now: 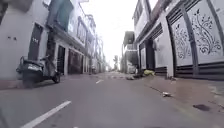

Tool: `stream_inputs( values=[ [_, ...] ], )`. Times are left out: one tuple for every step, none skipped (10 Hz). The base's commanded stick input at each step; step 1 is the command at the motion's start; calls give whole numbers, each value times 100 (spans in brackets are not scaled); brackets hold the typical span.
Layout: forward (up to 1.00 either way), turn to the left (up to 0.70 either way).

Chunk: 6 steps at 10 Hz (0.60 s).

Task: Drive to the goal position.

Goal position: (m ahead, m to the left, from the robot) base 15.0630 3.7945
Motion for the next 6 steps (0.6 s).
stream_inputs(
  values=[
    [100,0],
    [100,0],
    [100,0],
    [100,0],
    [100,0],
    [100,0]
  ],
)
